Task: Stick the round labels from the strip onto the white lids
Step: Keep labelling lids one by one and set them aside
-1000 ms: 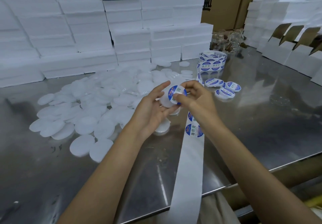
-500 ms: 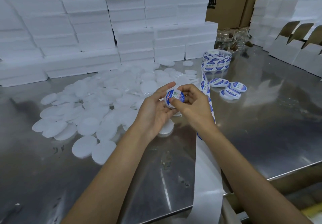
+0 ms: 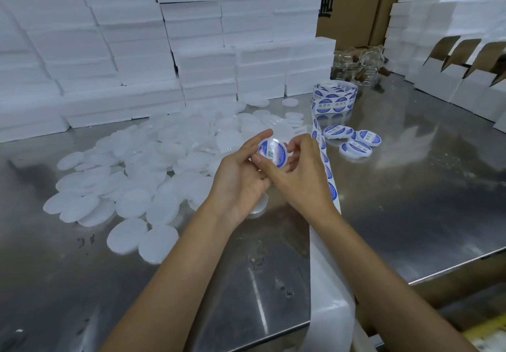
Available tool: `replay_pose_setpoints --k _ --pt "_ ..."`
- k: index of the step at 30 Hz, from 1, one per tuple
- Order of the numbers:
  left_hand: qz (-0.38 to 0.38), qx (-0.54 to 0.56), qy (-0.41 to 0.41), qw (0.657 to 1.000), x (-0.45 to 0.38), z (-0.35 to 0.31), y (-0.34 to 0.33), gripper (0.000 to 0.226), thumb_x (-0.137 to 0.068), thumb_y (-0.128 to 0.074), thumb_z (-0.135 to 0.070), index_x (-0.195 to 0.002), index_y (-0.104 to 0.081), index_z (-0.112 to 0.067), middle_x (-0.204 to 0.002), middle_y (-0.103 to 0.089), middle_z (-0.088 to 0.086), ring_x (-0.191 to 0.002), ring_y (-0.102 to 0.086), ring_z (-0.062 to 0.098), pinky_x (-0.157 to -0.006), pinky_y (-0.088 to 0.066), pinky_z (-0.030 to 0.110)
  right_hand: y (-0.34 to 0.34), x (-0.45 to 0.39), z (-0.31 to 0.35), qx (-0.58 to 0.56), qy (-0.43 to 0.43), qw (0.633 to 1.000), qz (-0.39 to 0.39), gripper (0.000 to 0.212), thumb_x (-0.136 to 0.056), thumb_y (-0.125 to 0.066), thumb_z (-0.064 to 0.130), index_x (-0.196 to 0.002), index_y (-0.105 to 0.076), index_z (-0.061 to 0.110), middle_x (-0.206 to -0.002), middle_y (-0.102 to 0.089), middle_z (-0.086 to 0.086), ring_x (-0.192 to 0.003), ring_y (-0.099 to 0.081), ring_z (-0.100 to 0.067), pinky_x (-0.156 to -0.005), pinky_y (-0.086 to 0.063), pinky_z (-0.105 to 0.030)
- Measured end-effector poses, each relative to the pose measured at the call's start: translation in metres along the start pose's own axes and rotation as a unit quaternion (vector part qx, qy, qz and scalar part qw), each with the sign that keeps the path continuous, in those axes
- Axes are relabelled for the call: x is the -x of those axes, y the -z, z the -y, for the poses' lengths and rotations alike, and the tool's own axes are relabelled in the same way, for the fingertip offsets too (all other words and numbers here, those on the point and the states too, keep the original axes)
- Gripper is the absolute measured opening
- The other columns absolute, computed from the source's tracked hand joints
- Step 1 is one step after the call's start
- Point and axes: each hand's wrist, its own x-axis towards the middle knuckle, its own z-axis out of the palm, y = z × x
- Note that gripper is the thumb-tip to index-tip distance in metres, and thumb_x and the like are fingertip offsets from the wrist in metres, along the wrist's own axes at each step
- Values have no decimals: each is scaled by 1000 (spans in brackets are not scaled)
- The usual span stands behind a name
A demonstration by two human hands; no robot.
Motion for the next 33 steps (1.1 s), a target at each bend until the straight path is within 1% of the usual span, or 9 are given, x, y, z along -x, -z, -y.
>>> replay_pose_setpoints --k 4,9,13,15,18,22,28,31,33 --pt "16 -2 4 1000 1 -1 0 38 -102 -46 -8 -138 -58 -1 -129 -62 32 -122 -61 44 -99 -53 50 1 0 1 54 39 998 -6 51 -73 -70 66 -71 -35 29 -79 -41 9 -73 -45 -4 -60 -33 -16" --pt "24 1 19 1000 2 -3 3 34 -100 -48 -7 -130 -62 -1 -128 -63 32 -118 -64 43 -94 -58 46 5 -3 0 16 88 996 -18 45 -95 -65 31 -66 -36 14 -64 -36 6 -67 -38 -16 -62 -30 -26" --pt "21 4 25 999 3 -2 3 32 -99 -50 -8 -127 -65 -1 -123 -67 27 -111 -70 37 -89 -61 43 8 -5 -3 17 81 996 -16 38 -102 -52 17 -69 -33 14 -63 -35 6 -63 -34 -13 -63 -26 -28" --pt "22 8 22 999 2 -1 2 36 -97 -52 -8 -130 -63 0 -126 -66 28 -117 -66 38 -91 -60 43 8 -4 -5 14 75 997 -10 41 -102 -53 28 -68 -33 15 -61 -34 6 -62 -34 -13 -61 -27 -29" --pt "29 -10 12 999 1 1 2 41 -90 -54 -12 -128 -65 -1 -120 -68 29 -114 -67 42 -91 -60 41 7 -1 -2 62 57 996 -14 55 -86 -60 60 -67 -31 18 -61 -34 6 -61 -35 -14 -56 -32 -28" --pt "36 -35 13 999 0 0 3 39 -101 -42 -19 -127 -66 -2 -120 -68 27 -113 -68 40 -93 -59 42 6 -1 0 58 80 995 -31 52 -94 -58 49 -65 -25 21 -58 -29 6 -61 -32 -17 -56 -29 -32" --pt "28 -51 8 998 0 0 2 38 -92 -56 -15 -125 -66 1 -117 -69 25 -106 -70 37 -91 -60 45 8 -4 -5 7 62 998 -14 42 -106 -45 26 -70 -39 5 -58 -39 2 -59 -36 -17 -57 -34 -36" --pt "37 -10 10 999 0 -1 2 40 -82 -66 -12 -121 -67 0 -112 -70 27 -110 -69 41 -96 -56 48 8 -2 -6 17 64 998 -3 45 -99 -53 43 -71 -38 10 -61 -39 5 -61 -37 -15 -58 -35 -35" --pt "36 -16 -1 999 -2 0 4 35 -91 -62 -9 -125 -64 1 -109 -71 26 -111 -68 43 -97 -55 50 6 0 -6 51 63 997 2 52 -84 -61 62 -72 -37 17 -65 -40 7 -65 -41 -13 -59 -37 -31"
